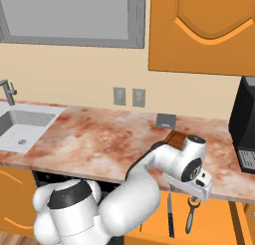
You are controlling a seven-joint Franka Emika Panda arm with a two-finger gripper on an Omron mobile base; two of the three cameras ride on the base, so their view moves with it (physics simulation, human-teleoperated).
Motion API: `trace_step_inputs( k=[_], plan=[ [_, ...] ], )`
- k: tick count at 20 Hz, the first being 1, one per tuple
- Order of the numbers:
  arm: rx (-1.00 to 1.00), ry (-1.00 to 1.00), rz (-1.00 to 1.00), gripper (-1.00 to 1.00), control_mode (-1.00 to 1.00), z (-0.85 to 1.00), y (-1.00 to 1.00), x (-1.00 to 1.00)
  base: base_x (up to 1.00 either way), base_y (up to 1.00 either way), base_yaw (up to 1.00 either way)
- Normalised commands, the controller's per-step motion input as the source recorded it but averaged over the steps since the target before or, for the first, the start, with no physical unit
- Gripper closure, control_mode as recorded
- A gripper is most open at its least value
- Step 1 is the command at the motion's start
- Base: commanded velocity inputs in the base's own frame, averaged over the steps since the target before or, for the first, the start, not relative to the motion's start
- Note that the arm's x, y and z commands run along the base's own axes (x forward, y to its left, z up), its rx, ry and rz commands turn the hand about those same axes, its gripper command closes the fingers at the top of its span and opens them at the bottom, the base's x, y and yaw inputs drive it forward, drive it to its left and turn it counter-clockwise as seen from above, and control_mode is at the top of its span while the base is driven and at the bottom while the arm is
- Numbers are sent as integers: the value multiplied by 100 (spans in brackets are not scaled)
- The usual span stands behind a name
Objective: Open the drawer on the right and place the cutting tools on the cutting board.
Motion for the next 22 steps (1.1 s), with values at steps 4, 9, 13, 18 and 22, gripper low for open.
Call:
trace_step_inputs(
  k=[4,9,13,18,22],
  plan=[
    [-9,54,-1,-100,-100,-50,-24,13,0,0,0],
    [-1,35,0,-100,-100,-43,-32,-2,0,0,0],
    [1,5,0,-100,-100,-17,-40,-37,0,0,0],
    [9,-1,0,-100,-100,-14,-26,-36,0,0,0],
    [11,-14,0,-100,-100,-37,-6,-30,0,0,0]
  ],
)
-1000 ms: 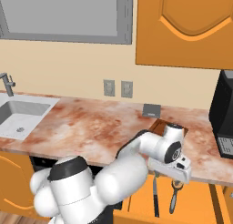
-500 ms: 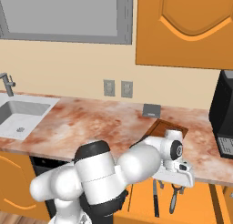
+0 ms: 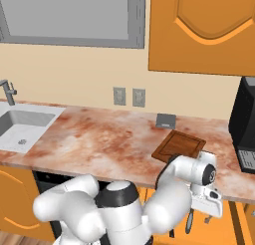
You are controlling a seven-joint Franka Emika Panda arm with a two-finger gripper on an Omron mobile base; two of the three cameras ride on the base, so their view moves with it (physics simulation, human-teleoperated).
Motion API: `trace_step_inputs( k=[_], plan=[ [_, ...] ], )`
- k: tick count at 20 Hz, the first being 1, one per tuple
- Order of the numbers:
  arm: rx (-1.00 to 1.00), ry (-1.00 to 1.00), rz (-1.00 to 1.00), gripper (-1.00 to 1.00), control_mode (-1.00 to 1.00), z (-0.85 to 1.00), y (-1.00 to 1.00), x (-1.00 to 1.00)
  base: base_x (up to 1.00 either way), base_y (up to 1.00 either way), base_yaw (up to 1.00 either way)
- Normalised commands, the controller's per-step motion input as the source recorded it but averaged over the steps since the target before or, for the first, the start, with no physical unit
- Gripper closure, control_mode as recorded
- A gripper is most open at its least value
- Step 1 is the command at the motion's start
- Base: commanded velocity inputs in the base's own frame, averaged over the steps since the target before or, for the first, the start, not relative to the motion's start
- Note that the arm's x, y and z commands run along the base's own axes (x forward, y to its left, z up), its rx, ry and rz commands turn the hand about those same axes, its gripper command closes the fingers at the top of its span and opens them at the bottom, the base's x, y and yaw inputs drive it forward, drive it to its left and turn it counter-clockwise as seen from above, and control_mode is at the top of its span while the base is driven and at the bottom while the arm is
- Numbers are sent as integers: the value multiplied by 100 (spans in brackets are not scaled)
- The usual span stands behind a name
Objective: Open the drawer on the right and place the cutting tools on the cutting board.
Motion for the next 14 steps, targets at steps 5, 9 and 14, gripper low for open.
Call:
trace_step_inputs(
  k=[5,9,14],
  plan=[
    [3,-12,0,-100,-100,-40,0,-2,0,0,0],
    [0,-10,0,-100,-100,-35,0,-3,0,0,0],
    [0,-7,0,-100,-100,-38,0,-17,0,0,0]
  ],
)
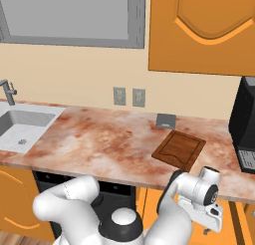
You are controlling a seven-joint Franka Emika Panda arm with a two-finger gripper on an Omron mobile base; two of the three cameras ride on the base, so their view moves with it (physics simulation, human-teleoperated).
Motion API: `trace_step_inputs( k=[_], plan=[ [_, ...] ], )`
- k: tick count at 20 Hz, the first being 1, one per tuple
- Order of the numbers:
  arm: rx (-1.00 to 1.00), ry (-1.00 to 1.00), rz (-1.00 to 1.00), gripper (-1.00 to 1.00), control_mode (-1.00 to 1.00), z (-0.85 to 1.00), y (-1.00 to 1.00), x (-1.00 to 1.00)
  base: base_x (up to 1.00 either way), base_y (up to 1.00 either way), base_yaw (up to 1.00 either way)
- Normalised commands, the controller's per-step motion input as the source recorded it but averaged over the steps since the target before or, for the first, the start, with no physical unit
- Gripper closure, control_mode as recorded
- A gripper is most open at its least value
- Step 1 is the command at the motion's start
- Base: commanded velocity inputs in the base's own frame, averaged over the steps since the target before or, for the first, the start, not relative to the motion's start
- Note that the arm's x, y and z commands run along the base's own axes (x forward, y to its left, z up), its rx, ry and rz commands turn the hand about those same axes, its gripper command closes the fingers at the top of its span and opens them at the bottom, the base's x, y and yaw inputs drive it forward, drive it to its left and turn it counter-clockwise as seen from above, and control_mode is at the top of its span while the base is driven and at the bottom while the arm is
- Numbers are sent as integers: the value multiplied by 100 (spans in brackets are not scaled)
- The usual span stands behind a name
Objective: Open the drawer on the right and place the cutting tools on the cutting board.
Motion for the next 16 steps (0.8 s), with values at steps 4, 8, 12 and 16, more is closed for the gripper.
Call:
trace_step_inputs(
  k=[4,8,12,16],
  plan=[
    [0,-1,0,-100,-100,-41,0,-9,0,0,0],
    [0,-1,0,-100,-100,-36,0,-1,0,0,0],
    [0,0,0,-100,-100,-26,-3,-5,0,0,0],
    [0,0,0,-100,-100,-21,-8,-13,0,0,0]
  ],
)
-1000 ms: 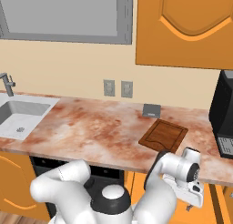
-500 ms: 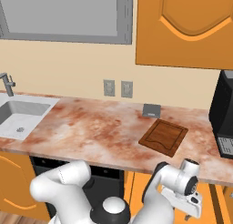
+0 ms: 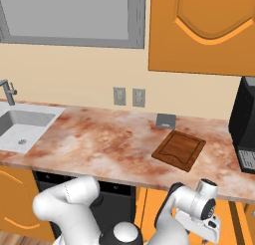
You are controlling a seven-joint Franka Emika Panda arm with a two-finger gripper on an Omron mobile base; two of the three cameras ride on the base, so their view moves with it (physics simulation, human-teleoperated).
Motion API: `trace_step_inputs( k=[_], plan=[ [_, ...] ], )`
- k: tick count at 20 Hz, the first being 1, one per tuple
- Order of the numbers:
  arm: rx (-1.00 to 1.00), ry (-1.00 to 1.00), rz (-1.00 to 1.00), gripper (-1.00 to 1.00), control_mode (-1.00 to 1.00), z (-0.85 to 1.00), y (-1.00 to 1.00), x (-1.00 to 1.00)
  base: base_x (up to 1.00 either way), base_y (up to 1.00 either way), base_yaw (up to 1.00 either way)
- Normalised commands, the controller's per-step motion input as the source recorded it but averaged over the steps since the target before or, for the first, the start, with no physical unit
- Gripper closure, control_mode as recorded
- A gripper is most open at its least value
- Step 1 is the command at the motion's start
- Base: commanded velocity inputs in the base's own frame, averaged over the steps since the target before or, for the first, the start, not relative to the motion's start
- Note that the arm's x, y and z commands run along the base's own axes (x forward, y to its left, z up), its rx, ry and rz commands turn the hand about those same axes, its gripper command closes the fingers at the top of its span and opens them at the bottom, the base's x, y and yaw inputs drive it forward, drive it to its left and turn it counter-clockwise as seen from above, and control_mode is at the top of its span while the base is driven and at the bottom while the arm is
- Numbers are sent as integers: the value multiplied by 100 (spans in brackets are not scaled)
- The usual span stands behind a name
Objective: Open the drawer on the right and place the cutting tools on the cutting board.
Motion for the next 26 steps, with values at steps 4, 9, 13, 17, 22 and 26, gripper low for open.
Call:
trace_step_inputs(
  k=[4,9,13,17,22,26],
  plan=[
    [0,0,0,-100,-100,-14,-18,-45,0,0,0],
    [0,-2,-2,-100,-100,-13,-32,-85,0,0,0],
    [0,-4,-2,-100,-100,-11,-33,-92,0,0,0],
    [0,-5,-1,-100,-100,-9,-14,-69,0,0,0],
    [0,-9,0,-100,-100,0,2,-30,0,0,0],
    [0,-15,0,-100,-100,9,18,2,0,0,0]
  ],
)
